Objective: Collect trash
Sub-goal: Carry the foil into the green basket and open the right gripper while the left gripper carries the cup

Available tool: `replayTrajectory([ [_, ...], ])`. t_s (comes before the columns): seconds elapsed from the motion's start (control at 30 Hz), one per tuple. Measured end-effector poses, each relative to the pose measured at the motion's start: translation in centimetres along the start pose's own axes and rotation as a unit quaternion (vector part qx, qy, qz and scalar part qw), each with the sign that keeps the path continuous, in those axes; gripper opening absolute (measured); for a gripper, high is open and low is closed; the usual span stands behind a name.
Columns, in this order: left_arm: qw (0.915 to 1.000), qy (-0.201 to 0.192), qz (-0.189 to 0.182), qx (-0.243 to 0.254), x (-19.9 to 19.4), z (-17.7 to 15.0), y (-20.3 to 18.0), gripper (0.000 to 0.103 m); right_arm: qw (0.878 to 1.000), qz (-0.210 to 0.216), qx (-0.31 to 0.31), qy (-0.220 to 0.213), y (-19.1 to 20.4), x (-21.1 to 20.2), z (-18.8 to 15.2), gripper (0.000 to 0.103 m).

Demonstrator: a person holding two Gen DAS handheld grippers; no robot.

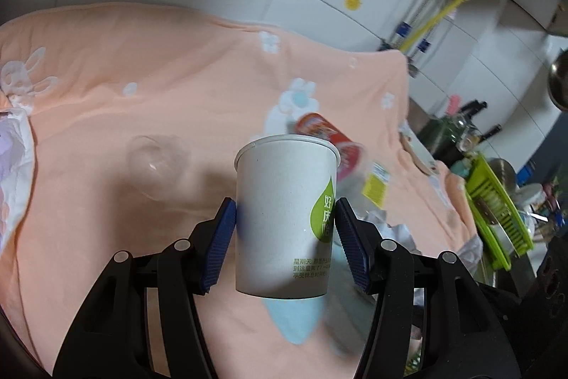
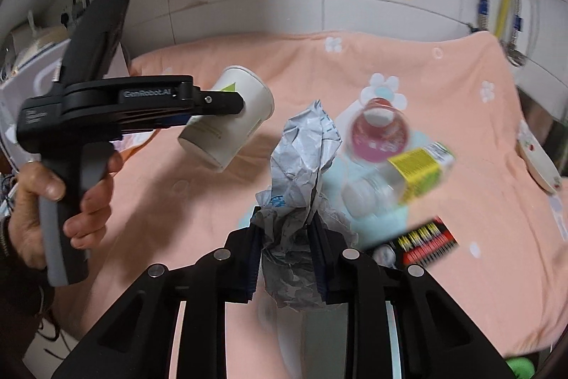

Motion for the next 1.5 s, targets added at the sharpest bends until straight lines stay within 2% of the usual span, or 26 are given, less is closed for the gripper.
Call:
replayTrajectory([
  [0.2, 0.9993, 0.009, -0.029, 0.022, -0.6, -2.1, -4.1, 0.057, 0.999, -0.028, 0.033, -0.022, -2.0, -5.9, -3.7, 0.024],
  [0.4, 0.9969, 0.023, -0.064, 0.039, -0.9, -4.3, -8.1, 0.057, 0.991, -0.103, 0.085, -0.020, -6.1, -11.2, -9.7, 0.024],
  [0.57, 0.9946, 0.033, -0.081, 0.055, -1.2, -6.0, -10.8, 0.057, 0.976, -0.163, 0.147, -0.003, -9.7, -14.8, -15.0, 0.024],
  [0.63, 0.9936, 0.036, -0.088, 0.062, -1.6, -6.6, -11.5, 0.057, 0.966, -0.189, 0.178, 0.004, -11.2, -16.2, -17.5, 0.024],
  [0.87, 0.9900, 0.043, -0.104, 0.084, -2.6, -8.3, -14.2, 0.057, 0.936, -0.239, 0.257, 0.022, -14.5, -18.7, -23.8, 0.026],
  [1.0, 0.9884, 0.047, -0.112, 0.091, -3.0, -8.9, -15.0, 0.057, 0.925, -0.259, 0.274, 0.033, -15.6, -18.8, -25.5, 0.028],
  [1.23, 0.9855, 0.054, -0.125, 0.101, -3.5, -10.0, -16.2, 0.057, 0.911, -0.269, 0.311, 0.034, -17.6, -18.9, -26.9, 0.030],
  [1.47, 0.9827, 0.063, -0.136, 0.109, -3.2, -10.6, -17.1, 0.057, 0.906, -0.269, 0.325, 0.034, -18.7, -18.8, -27.3, 0.032],
  [1.5, 0.9822, 0.065, -0.136, 0.112, -3.1, -10.8, -17.3, 0.057, 0.906, -0.266, 0.327, 0.033, -18.7, -18.8, -27.2, 0.036],
])
Point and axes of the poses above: each gripper's, at about its wrist camera, not at the fingertips, and x roughly the way its jaws point, y to its left, z to its top, the point moved 2 cm from there along x, roughly the way its jaws point, and after that the axes turned 3 degrees about -y, right-handed, at the moved point
